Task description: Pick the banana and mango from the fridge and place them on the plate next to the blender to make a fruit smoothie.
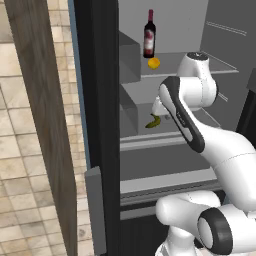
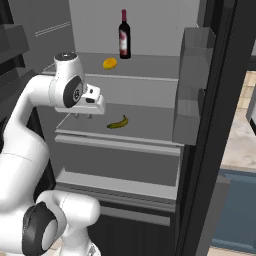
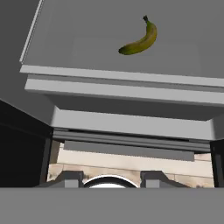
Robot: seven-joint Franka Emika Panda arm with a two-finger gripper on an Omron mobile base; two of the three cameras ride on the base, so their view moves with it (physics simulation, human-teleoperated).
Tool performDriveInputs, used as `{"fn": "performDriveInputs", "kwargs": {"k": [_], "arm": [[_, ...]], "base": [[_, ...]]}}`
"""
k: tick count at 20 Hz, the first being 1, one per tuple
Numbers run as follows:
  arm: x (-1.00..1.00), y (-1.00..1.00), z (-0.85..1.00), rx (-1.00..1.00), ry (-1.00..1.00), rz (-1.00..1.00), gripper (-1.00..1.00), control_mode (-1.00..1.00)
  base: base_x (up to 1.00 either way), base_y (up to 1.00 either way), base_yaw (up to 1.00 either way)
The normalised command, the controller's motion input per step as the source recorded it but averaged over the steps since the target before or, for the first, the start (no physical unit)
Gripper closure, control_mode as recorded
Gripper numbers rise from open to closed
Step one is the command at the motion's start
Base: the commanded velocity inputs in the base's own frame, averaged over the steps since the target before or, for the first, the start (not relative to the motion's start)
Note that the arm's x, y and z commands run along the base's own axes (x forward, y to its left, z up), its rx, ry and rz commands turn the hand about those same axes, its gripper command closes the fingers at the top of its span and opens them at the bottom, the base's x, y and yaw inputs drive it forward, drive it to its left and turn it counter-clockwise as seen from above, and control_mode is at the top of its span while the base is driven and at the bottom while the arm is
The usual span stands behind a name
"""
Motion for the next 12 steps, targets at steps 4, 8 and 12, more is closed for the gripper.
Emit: {"fn": "performDriveInputs", "kwargs": {"k": [4, 8, 12], "arm": [[0.00, 0.00, 0.00, 0.00, 0.00, 0.00, -1.00, -1.00], [0.08, 0.04, -0.36, 0.00, 0.00, 0.00, -1.00, -1.00], [0.23, 0.00, -0.91, 0.08, -0.01, 0.00, -1.00, -1.00]], "base": [[0.00, 0.00, 0.00], [0.00, 0.00, 0.00], [0.00, 0.00, 0.00]]}}
